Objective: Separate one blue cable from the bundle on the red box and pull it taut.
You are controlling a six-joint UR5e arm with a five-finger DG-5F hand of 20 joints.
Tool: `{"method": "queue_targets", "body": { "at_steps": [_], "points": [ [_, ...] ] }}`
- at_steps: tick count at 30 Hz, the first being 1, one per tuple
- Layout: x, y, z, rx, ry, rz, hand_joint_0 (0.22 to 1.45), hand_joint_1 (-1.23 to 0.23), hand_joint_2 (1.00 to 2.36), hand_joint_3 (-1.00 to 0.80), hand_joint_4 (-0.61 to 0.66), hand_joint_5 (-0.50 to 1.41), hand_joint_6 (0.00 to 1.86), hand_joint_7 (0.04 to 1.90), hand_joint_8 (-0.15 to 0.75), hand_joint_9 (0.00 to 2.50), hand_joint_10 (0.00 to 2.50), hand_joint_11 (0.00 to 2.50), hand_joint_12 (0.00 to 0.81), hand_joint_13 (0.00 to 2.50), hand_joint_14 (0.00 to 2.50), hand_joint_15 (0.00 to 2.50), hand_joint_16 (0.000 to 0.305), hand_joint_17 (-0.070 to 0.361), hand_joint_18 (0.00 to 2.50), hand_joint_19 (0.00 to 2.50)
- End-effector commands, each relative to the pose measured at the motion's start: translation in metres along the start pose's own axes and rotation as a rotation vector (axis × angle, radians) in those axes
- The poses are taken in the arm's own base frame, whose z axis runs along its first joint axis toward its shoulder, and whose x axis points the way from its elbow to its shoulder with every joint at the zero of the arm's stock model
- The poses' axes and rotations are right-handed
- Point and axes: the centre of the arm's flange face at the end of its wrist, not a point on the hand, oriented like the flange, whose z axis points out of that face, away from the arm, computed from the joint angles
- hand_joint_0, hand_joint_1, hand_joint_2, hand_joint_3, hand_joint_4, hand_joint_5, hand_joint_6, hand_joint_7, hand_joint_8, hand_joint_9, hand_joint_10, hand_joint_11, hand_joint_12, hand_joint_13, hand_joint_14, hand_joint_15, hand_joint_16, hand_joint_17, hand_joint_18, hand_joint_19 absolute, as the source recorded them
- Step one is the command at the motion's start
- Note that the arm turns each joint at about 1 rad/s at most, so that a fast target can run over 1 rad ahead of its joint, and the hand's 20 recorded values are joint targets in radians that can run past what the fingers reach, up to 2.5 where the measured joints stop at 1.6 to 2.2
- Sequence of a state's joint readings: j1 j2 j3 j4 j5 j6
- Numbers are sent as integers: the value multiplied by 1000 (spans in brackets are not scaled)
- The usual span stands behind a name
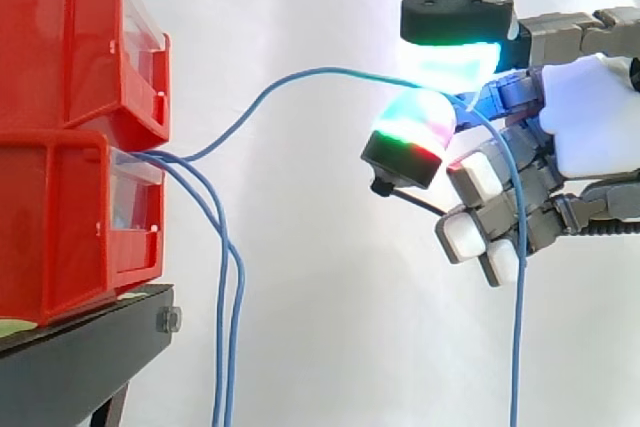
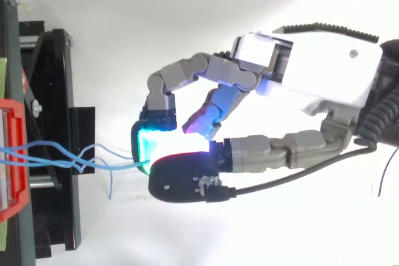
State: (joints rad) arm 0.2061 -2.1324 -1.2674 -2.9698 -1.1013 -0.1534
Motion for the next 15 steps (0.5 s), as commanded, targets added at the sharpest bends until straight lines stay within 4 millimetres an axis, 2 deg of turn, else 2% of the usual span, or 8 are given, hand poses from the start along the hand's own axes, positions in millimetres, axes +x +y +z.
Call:
{"method": "queue_targets", "body": {
  "at_steps": [1,15],
  "points": [
    [0,0,0,0,-1,0,572,-700,1019,225,103,-132,834,1193,401,1183,14,582,428,1021,11,450,73,163,879,625],
    [1,0,0,-1,1,0,572,-702,1023,223,109,-132,834,1191,404,1185,14,583,428,1017,11,445,73,164,883,624]
  ]
}}
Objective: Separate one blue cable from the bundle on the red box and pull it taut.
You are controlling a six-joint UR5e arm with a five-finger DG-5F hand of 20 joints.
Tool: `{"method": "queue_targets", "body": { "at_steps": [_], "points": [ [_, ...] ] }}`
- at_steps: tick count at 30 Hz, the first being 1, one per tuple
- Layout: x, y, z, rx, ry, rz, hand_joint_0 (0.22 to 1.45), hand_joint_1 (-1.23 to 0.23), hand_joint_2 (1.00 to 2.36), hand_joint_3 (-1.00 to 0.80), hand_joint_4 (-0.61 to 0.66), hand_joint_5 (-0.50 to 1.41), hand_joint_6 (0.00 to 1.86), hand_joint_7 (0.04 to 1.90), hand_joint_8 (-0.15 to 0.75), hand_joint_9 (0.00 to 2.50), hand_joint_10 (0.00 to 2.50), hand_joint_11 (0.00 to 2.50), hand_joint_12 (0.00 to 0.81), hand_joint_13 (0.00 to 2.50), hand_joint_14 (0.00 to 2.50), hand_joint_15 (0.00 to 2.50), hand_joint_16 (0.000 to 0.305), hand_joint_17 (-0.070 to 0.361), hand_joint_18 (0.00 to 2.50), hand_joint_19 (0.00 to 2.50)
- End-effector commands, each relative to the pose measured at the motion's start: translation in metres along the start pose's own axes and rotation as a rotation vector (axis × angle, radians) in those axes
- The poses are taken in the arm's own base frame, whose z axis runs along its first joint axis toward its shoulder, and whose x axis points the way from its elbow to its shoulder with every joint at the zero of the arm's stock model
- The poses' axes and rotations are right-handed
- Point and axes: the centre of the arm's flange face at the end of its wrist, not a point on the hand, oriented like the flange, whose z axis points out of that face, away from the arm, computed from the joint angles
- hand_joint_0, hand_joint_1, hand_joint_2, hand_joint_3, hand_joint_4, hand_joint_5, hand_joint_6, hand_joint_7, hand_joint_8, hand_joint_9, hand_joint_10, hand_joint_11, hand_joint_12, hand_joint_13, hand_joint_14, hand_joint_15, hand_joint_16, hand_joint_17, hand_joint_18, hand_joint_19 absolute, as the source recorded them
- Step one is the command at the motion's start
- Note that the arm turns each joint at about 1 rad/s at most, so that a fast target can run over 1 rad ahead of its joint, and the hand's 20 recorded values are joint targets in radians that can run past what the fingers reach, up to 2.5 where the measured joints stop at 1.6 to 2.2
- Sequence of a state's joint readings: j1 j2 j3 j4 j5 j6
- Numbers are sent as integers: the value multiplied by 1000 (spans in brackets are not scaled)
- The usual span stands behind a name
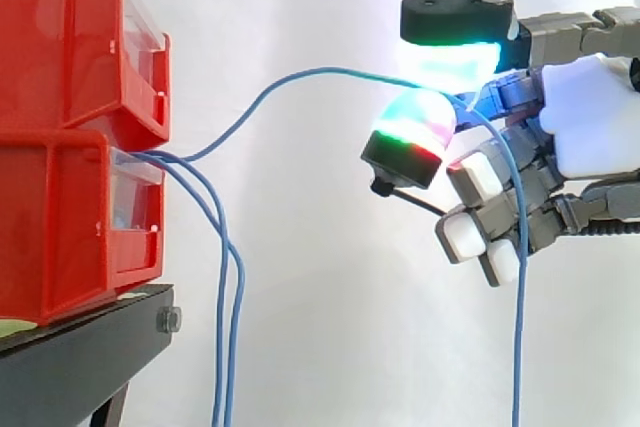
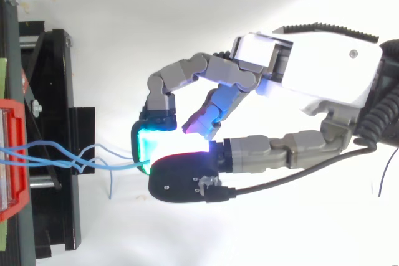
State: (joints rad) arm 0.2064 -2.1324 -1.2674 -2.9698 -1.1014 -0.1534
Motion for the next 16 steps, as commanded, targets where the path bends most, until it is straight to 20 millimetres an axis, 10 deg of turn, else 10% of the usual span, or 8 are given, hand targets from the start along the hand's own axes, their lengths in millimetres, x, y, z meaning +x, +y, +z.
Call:
{"method": "queue_targets", "body": {
  "at_steps": [1,16],
  "points": [
    [0,0,0,-1,1,0,572,-702,1024,221,110,-132,833,1201,401,1187,16,579,428,1017,11,446,73,164,882,623],
    [-1,0,0,0,-1,0,574,-704,1016,212,122,-134,833,1197,403,1195,17,586,427,1016,11,442,73,164,883,624]
  ]
}}
